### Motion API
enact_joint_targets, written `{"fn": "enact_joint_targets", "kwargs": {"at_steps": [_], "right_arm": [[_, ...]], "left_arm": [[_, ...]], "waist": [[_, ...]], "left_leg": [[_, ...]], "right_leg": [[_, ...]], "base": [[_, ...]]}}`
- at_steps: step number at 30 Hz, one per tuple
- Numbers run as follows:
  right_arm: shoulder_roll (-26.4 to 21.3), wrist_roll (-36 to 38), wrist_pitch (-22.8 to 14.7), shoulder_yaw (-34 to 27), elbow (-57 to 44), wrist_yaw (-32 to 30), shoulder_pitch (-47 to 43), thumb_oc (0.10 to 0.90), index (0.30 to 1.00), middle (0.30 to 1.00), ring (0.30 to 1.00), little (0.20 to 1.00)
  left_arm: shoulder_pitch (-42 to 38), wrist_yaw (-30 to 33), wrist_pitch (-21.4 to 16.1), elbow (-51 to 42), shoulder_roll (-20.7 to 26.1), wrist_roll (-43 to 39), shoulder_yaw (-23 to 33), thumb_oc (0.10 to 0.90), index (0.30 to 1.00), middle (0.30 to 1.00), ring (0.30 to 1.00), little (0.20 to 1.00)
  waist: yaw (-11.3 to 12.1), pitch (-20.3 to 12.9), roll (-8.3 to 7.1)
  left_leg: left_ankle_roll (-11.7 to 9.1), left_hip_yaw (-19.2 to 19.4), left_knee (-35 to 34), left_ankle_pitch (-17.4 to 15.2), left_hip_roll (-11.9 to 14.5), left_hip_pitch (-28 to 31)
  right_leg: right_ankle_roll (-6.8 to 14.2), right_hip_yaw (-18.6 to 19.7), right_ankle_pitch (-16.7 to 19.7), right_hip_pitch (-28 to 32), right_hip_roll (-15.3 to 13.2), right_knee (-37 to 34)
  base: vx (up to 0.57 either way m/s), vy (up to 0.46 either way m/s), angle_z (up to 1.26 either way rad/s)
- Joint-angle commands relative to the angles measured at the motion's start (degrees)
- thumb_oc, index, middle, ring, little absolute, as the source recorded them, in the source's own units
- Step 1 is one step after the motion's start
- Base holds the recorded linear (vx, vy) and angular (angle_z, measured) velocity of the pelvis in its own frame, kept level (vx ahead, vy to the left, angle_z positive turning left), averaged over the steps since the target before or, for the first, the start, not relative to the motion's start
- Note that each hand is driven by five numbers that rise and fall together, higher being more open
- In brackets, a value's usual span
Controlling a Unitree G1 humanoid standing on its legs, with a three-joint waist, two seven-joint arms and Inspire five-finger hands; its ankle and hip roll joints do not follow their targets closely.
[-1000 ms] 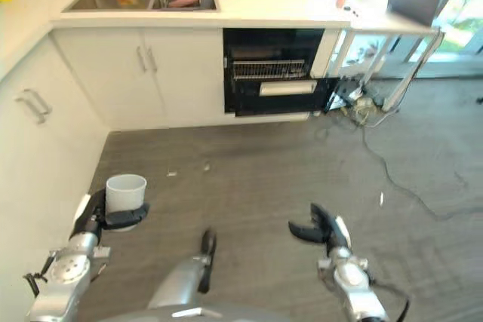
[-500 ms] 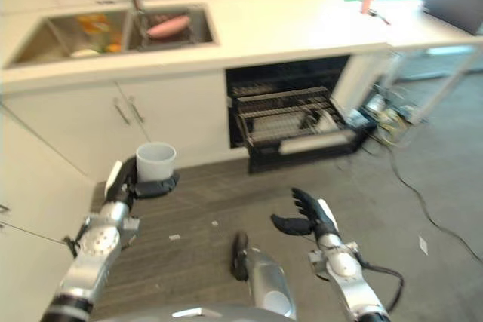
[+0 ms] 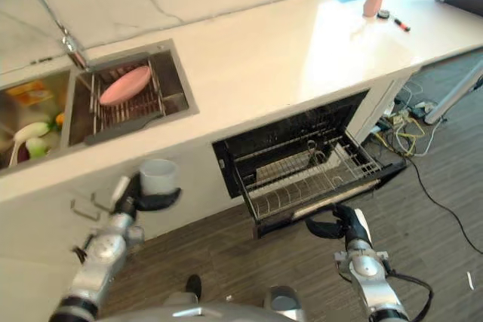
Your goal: Place the dishes in the dishwasher.
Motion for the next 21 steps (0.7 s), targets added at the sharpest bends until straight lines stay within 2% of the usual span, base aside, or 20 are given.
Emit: {"fn": "enact_joint_targets", "kwargs": {"at_steps": [1, 2, 3, 4, 7, 9, 14, 17, 18, 19, 20, 21], "right_arm": [[-2.21, -0.92, -5.97, -2.54, -6.85, -0.92, -5.5, 0.8, 0.9, 0.9, 0.9, 0.9], [-1.68, -1.13, -5.68, -3.19, -7.1, -0.84, -5.01, 0.8, 0.9, 0.9, 0.9, 0.9], [-0.71, -1.46, -5.35, -3.5, -7.05, -0.93, -4.9, 0.8, 0.9, 0.9, 0.9, 0.9], [-0.65, -1.48, -5.33, -3.51, -7.08, -0.94, -4.9, 0.8, 0.9, 0.9, 0.9, 0.9], [0.58, -1.98, -5.23, -3.39, -6.87, -1.19, -5.54, 0.8, 0.9, 0.9, 0.9, 0.9], [1.25, -2.29, -5.28, -3.06, -7.22, -1.04, -6.36, 0.8, 0.9, 0.9, 0.9, 0.9], [1.73, -2.72, -5.17, -2.76, -8.1, -0.5, -6.46, 0.8, 0.9, 0.9, 0.9, 0.9], [2.08, -3.47, -5.1, -2.34, -9.27, -0.03, -6.03, 0.8, 0.9, 0.9, 0.9, 0.9], [2.18, -3.54, -5.16, -2.24, -9.55, 0.06, -6.01, 0.8, 0.9, 0.9, 0.9, 0.9], [2.14, -3.69, -5.35, -1.67, -9.61, -0.06, -6.72, 0.8, 0.9, 0.9, 0.9, 0.9], [2.19, -3.71, -5.41, -1.36, -9.73, 0.02, -7.05, 0.8, 0.9, 0.9, 0.9, 0.9], [2.33, -3.63, -5.78, -0.64, -10.47, 0.03, -7.51, 0.8, 0.9, 0.9, 0.9, 0.9]], "left_arm": [[-5.91, 3.69, -6.84, -8.31, 5.26, -1.39, 7.49, 0.4, 0.3, 0.3, 0.3, 0.3], [-6.45, 3.32, -6.89, -8.2, 5.55, -1.0, 7.1, 0.4, 0.3, 0.3, 0.3, 0.3], [-7.43, 3.24, -6.58, -8.12, 6.03, -0.46, 6.58, 0.4, 0.3, 0.3, 0.3, 0.3], [-7.49, 3.25, -6.61, -8.06, 6.08, -0.46, 6.55, 0.4, 0.3, 0.3, 0.3, 0.3], [-8.42, 3.1, -6.1, -8.19, 6.56, 0.19, 6.5, 0.4, 0.3, 0.3, 0.3, 0.3], [-7.98, 2.94, -5.85, -8.61, 6.9, 0.61, 7.03, 0.4, 0.3, 0.3, 0.3, 0.3], [-7.29, 2.36, -5.68, -9.18, 6.94, 0.83, 7.45, 0.4, 0.3, 0.3, 0.3, 0.3], [-6.6, 2.0, -5.68, -9.4, 6.89, 0.94, 7.82, 0.4, 0.3, 0.3, 0.3, 0.3], [-6.47, 2.04, -5.66, -9.49, 7.02, 1.06, 7.96, 0.4, 0.3, 0.3, 0.3, 0.3], [-6.68, 2.36, -5.69, -9.68, 7.31, 1.06, 8.2, 0.4, 0.3, 0.3, 0.3, 0.3], [-6.86, 2.39, -5.65, -9.64, 7.45, 1.23, 8.34, 0.4, 0.3, 0.3, 0.3, 0.3], [-7.45, 2.74, -5.49, -9.91, 7.78, 1.51, 8.86, 0.4, 0.3, 0.3, 0.3, 0.3]], "waist": [[0.3, -5.91, 1.13], [0.08, -6.33, 0.69], [-0.36, -6.51, 0.09], [-0.17, -6.54, -0.08], [-0.12, -6.22, -1.22], [0.22, -5.81, -1.97], [0.78, -5.41, -2.58], [1.09, -4.65, -3.88], [1.25, -4.29, -4.18], [2.03, -3.52, -4.2], [2.45, -3.25, -3.97], [3.1, -2.39, -3.15]], "left_leg": [[-4.04, 3.36, -12.53, -2.49, 3.15, 5.82], [-3.42, 4.01, -13.47, -3.15, 1.76, 6.67], [-1.54, 4.5, -14.15, -4.8, -0.5, 7.38], [-1.42, 4.7, -14.11, -4.84, -0.7, 7.38], [0.94, 6.06, -14.26, -6.75, -3.14, 8.34], [2.48, 7.85, -14.31, -7.81, -4.6, 9.28], [3.57, 9.57, -14.31, -8.84, -5.81, 10.24], [4.35, 11.53, -14.31, -9.87, -7.04, 11.03], [4.36, 12.09, -14.31, -9.85, -7.04, 11.05], [4.32, 13.45, -14.31, -9.66, -6.77, 10.95], [4.33, 14.09, -14.31, -9.54, -6.51, 10.72], [4.58, 15.57, -14.07, -8.46, -5.75, 9.07]], "right_leg": [[1.4, -1.73, 4.94, 3.6, -3.82, -21.98], [2.2, -1.34, 5.54, 3.58, -5.24, -22.06], [3.22, 0.06, 6.39, 2.33, -7.18, -20.88], [3.33, 0.31, 6.31, 2.12, -7.38, -20.69], [4.22, 3.42, 7.99, -0.23, -8.76, -18.55], [4.75, 4.81, 11.1, -2.14, -9.25, -17.1], [5.05, 3.87, 13.03, -3.04, -9.63, -16.97], [5.93, 4.15, 17.58, -4.2, -10.14, -19.14], [6.25, 3.53, 19.53, -4.86, -10.46, -19.65], [6.78, 0.31, 22.01, -6.2, -11.3, -19.99], [6.81, -3.22, 22.68, -6.51, -11.7, -20.38], [6.25, -9.15, 19.6, -5.93, -12.2, -16.85]], "base": [[0.05, 0.385, 0.77], [0.01, 0.41, 0.25], [0.01, 0.411, -0.55], [-0.02, 0.389, -0.45], [-0.04, 0.266, -0.11], [-0.04, 0.285, -0.69], [-0.01, 0.133, -0.54], [-0.04, 0.1, -0.38], [-0.13, 0.022, -0.69], [-0.15, 0.015, -0.59], [-0.3, 0.083, -0.56], [-0.3, 0.107, -0.76]]}}
